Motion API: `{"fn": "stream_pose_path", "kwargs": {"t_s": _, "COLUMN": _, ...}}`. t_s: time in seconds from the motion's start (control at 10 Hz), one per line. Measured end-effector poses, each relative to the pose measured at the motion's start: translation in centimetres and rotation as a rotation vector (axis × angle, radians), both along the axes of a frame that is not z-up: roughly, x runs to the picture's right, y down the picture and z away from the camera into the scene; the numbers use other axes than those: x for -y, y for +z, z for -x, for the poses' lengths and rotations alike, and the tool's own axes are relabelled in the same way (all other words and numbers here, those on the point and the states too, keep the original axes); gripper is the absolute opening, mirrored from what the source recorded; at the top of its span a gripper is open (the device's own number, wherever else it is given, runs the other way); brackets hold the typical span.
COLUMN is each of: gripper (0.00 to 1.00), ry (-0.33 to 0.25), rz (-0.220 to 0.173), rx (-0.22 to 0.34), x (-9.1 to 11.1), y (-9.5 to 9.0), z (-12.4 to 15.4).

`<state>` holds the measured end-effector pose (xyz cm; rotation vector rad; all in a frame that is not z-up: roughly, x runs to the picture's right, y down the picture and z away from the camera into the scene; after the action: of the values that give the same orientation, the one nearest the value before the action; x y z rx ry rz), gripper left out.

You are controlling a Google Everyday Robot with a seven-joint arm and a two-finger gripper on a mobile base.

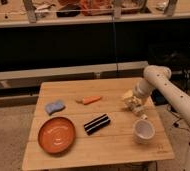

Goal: Stand the bottle upright

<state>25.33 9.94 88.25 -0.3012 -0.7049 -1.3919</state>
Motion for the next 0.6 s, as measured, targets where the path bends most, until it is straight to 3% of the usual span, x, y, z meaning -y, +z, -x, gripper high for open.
{"fn": "stream_pose_path", "kwargs": {"t_s": 0.3, "gripper": 0.80, "ry": -0.052, "rz": -0.002, "rx": 0.015, "x": -1.0, "y": 0.1, "z": -0.1}}
{"fn": "stream_pose_path", "kwargs": {"t_s": 0.6, "gripper": 0.80, "ry": -0.099, "rz": -0.008, "rx": -0.011, "x": -1.4, "y": 0.2, "z": -0.6}}
